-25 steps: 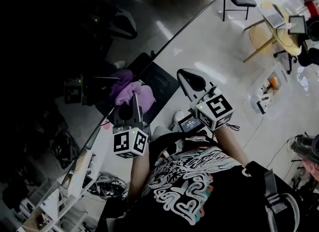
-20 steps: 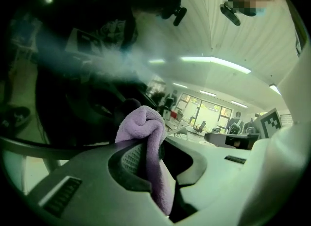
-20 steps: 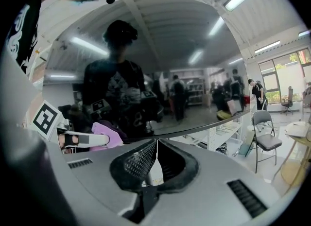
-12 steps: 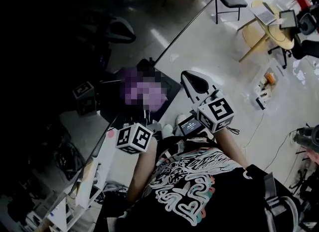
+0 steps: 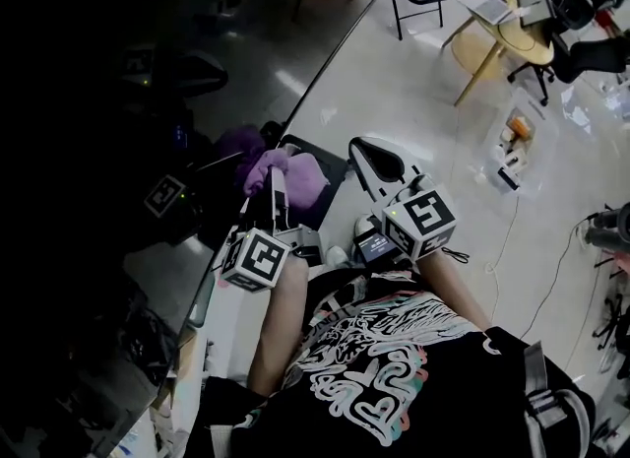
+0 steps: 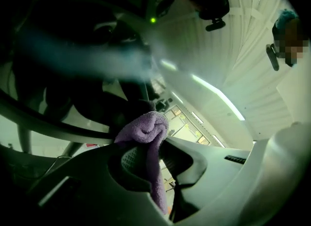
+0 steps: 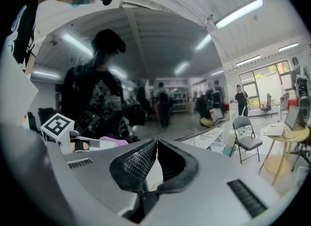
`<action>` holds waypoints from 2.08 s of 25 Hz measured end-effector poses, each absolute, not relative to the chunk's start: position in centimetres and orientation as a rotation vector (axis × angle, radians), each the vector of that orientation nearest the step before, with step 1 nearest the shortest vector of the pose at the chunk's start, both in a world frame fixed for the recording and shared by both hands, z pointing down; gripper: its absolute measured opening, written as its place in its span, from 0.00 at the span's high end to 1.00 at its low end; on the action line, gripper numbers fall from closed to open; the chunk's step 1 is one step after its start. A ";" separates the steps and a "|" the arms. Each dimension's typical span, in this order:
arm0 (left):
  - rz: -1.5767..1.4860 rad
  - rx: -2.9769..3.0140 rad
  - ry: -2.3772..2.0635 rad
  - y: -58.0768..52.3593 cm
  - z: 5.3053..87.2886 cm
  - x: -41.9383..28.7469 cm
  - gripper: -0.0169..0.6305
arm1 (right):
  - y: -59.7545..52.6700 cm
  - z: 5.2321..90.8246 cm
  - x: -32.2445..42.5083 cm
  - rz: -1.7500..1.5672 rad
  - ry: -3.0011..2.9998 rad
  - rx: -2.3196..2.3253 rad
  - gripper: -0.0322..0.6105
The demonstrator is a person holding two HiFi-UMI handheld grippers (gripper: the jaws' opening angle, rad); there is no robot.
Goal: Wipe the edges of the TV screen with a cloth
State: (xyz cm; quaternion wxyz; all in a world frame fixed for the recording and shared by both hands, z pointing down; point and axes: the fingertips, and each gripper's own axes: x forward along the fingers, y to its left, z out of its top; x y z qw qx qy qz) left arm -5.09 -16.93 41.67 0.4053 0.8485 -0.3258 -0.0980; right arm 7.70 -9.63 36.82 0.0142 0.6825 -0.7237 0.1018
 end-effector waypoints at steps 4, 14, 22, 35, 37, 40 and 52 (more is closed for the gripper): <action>-0.272 2.099 -0.812 -17.2 41.9 -5.4 0.86 | -8.8 36.5 7.6 0.319 -2.231 2.171 0.90; -0.267 2.106 -0.775 -17.4 41.5 -5.0 0.86 | -7.7 37.2 9.2 0.293 -2.181 2.237 0.90; -0.247 2.124 -0.763 -17.6 41.4 -4.3 0.86 | -6.9 38.6 11.3 0.344 -2.185 2.280 0.90; -0.264 2.086 -0.693 -19.5 40.2 1.0 0.86 | -8.6 36.6 15.7 0.333 -2.144 2.336 0.90; -0.265 2.088 -0.700 -19.8 40.0 1.5 0.86 | -8.7 36.5 16.5 0.333 -2.136 2.349 0.90; -0.276 2.065 -0.696 -19.9 40.1 1.9 0.86 | -8.7 36.4 17.2 0.324 -2.122 2.361 0.90; -0.309 2.074 -0.708 -20.4 41.3 1.9 0.86 | -7.3 36.3 17.6 0.274 -2.051 2.397 0.90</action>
